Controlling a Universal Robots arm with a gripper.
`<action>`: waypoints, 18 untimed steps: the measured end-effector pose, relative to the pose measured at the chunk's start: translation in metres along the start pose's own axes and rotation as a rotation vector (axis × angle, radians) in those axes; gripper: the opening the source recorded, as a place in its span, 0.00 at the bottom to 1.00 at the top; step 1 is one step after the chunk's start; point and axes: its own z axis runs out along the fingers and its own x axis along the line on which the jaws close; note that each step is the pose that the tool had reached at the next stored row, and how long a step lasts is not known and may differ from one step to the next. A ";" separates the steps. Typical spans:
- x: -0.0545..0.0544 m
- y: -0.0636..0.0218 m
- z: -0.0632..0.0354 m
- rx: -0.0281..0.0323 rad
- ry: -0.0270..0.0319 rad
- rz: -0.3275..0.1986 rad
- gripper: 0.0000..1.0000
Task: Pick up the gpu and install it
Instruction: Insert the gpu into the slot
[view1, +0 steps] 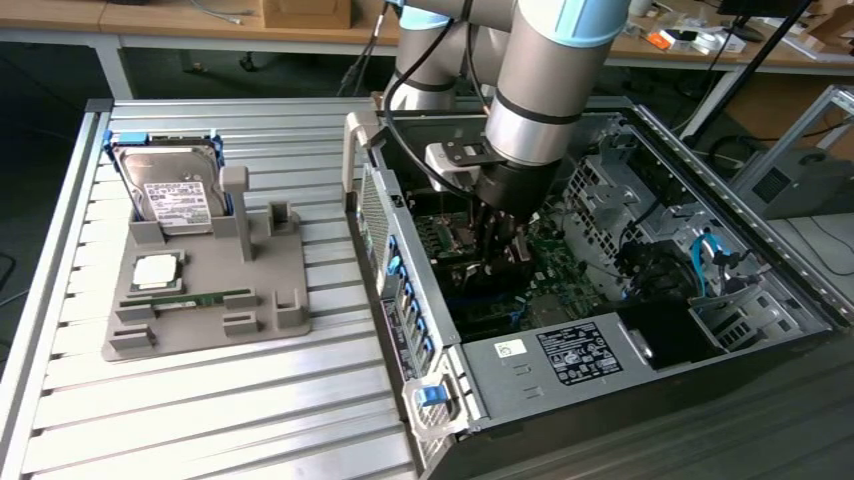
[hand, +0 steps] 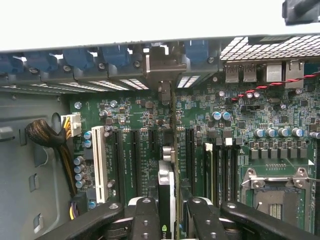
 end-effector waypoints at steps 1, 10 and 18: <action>0.000 0.0000 0.0000 0.0000 0.0000 0.000 0.27; -0.001 0.0001 0.0009 0.0002 0.0000 -0.007 0.27; -0.002 0.0001 0.0013 0.0009 -0.0001 -0.018 0.27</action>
